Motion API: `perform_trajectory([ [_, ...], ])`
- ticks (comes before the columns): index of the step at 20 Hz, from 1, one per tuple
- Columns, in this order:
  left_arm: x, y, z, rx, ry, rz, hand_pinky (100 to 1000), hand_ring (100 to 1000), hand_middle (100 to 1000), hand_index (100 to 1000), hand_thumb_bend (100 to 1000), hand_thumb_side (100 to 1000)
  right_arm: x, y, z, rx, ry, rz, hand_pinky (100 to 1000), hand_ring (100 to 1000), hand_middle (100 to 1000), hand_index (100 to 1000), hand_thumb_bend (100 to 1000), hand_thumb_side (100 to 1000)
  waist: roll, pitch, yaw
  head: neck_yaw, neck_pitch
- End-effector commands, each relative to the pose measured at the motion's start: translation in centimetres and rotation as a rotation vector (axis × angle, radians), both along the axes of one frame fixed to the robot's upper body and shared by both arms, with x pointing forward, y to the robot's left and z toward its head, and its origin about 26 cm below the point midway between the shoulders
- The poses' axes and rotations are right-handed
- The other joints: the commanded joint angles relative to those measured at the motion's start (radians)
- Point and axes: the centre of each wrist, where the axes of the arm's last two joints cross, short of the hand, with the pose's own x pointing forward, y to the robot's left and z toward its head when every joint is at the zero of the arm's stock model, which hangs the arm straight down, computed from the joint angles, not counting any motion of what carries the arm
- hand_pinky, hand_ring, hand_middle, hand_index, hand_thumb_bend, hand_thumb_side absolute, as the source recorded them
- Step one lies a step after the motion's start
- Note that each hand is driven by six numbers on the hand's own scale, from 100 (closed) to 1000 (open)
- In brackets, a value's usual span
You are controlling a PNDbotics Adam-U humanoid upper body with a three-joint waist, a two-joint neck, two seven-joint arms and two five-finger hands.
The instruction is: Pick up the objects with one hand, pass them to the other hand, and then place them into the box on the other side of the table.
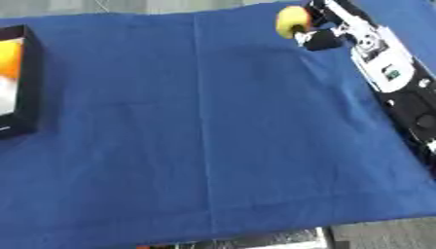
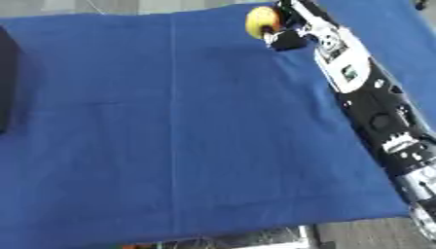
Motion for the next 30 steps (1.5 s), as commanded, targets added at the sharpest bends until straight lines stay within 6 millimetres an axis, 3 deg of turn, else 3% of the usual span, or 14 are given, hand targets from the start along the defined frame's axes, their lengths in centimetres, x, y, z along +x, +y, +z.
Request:
perform_trajectory([
  [1,-1.5,-0.3,2.4,0.032,-0.074,-0.044,723,790,760,692,484,572,-0.7,1.5,1.3,0.045,-0.052,0.042,728,659,443,457,100,100,0.000,-0.027,0.000,0.007,-0.003],
  [9,-4.0,-2.6,4.6,0.065,-0.164,-0.176,722,789,759,694,481,553,-1.6,4.6,-0.4,0.117,-0.040,0.103,720,652,439,454,100,100,0.001,-0.034,0.001,0.010,-0.003],
  [16,-7.0,-6.2,6.6,0.128,-0.268,-0.377,723,785,756,696,494,530,-1.8,7.4,-1.5,0.148,-0.020,0.185,716,649,438,452,100,100,0.000,-0.039,0.002,0.014,-0.003],
  [30,-7.4,-11.5,6.9,0.259,-0.203,-0.696,724,783,754,704,510,546,-2.6,11.1,-3.5,0.218,0.013,0.271,710,646,436,449,100,100,0.001,-0.049,0.005,0.025,-0.003],
])
